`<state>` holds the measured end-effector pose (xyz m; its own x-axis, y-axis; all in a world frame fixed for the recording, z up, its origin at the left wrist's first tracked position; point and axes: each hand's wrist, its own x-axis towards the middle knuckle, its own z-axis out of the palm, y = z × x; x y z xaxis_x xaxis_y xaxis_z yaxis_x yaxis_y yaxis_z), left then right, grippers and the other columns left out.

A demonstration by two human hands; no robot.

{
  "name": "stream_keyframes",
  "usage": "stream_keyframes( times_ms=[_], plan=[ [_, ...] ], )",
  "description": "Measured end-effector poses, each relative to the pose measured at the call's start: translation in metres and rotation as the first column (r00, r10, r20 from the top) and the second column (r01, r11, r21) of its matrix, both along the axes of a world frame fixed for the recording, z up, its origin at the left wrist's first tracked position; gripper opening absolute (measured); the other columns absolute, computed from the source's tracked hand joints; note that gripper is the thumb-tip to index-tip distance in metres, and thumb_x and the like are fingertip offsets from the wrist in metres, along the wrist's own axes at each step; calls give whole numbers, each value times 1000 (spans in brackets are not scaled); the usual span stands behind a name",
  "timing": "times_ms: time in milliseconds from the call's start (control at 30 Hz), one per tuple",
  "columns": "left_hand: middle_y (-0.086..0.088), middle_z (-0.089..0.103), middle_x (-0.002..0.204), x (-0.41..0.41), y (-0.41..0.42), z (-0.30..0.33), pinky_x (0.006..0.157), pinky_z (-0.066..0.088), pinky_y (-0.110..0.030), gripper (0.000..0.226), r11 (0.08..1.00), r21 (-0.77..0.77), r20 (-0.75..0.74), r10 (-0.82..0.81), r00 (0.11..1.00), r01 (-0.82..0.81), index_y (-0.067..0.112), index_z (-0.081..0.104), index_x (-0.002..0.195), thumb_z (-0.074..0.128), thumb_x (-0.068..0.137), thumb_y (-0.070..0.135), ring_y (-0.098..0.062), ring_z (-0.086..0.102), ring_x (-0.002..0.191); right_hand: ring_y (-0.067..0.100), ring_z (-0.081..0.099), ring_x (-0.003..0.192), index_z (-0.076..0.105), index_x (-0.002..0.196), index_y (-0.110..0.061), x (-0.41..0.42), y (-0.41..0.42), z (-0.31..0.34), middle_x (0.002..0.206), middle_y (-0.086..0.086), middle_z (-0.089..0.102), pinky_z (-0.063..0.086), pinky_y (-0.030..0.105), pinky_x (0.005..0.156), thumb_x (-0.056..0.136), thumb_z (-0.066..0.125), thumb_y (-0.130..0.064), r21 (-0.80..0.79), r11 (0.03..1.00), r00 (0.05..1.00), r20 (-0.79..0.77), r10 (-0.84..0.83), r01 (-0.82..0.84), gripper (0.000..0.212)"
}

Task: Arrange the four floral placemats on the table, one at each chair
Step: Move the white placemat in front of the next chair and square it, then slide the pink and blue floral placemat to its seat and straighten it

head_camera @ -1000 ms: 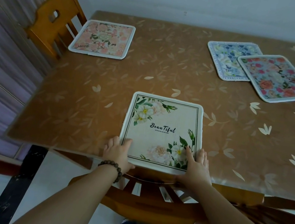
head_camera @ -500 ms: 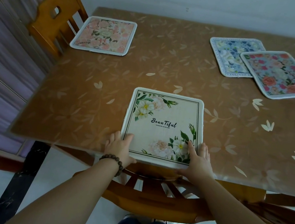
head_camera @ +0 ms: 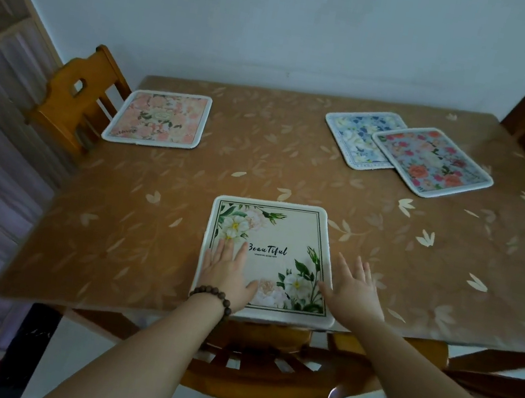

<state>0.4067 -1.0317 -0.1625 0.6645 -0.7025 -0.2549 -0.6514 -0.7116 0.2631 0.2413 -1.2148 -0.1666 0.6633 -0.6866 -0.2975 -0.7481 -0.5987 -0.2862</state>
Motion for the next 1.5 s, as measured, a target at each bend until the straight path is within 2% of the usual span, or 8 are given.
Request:
stream_keyframes(
  times_ms=[167, 400, 500, 733, 900, 1167, 1267, 1500],
  plan=[
    [-4, -5, 158, -15, -32, 11, 114, -6, -43, 77, 992, -77, 44, -98, 994, 101, 28, 2, 149, 36, 88, 59, -21, -11, 143, 22, -7, 146, 2, 150, -29, -21, -6, 19, 159, 7, -3, 1, 41, 118, 95, 33, -51, -105, 989, 992, 82, -93, 101, 67],
    [-4, 9, 158, -52, -87, 27, 116, 3, -45, 72, 958, -103, 55, -263, 963, 267, 26, 12, 148, 34, 87, 59, -23, 3, 144, 23, -6, 146, 8, 150, -30, -89, -35, 44, 159, 6, -2, 2, 43, 117, 95, 35, -50, -131, 941, 950, 35, -310, 311, 64],
    [-6, 12, 157, -73, -110, 33, 116, 7, -47, 72, 930, -109, 65, -346, 936, 351, 25, 14, 148, 35, 88, 59, -25, 7, 143, 25, -3, 146, 13, 149, -30, -124, -46, 55, 159, 7, 1, 4, 44, 118, 94, 37, -51, -178, 904, 922, 65, -383, 388, 63],
    [-8, 8, 158, -124, -160, 38, 115, 3, -47, 75, 876, -121, 68, -463, 884, 468, 28, 11, 148, 36, 86, 60, -27, 1, 144, 27, 1, 146, 23, 147, -29, -202, -70, 70, 159, 6, 8, 6, 46, 117, 94, 39, -53, -278, 791, 834, 85, -545, 545, 61],
    [-7, 8, 158, -159, -192, 38, 114, 2, -48, 76, 849, -102, 81, -513, 855, 519, 29, 10, 148, 32, 84, 64, -28, 1, 144, 27, 4, 146, 30, 145, -27, -240, -85, 73, 158, 8, 13, 6, 46, 116, 94, 38, -53, -299, 769, 821, 111, -560, 565, 58],
    [-9, 4, 158, -210, -249, 36, 114, 4, -50, 77, 879, -84, 135, -457, 879, 470, 30, 10, 148, 33, 83, 65, -29, -2, 144, 27, 2, 146, 31, 145, -24, -289, -151, 73, 158, 10, 11, 6, 45, 116, 95, 35, -51, -250, 811, 848, 120, -517, 530, 56],
    [-9, 5, 158, -232, -273, 36, 114, 3, -49, 74, 916, -91, 147, -376, 915, 391, 29, 11, 148, 36, 85, 62, -28, -1, 144, 26, 0, 146, 29, 146, -24, -306, -191, 70, 159, 10, 8, 6, 45, 118, 96, 35, -51, -199, 852, 875, 121, -469, 485, 57],
    [-5, 7, 158, -273, -301, 34, 114, 6, -50, 73, 984, -99, 179, -129, 975, 148, 34, 16, 146, 36, 84, 65, -29, 2, 144, 26, 1, 146, 29, 145, -22, -313, -263, 58, 158, 11, 10, 7, 44, 118, 96, 35, -50, -107, 961, 959, 159, -235, 253, 57]
  ],
)
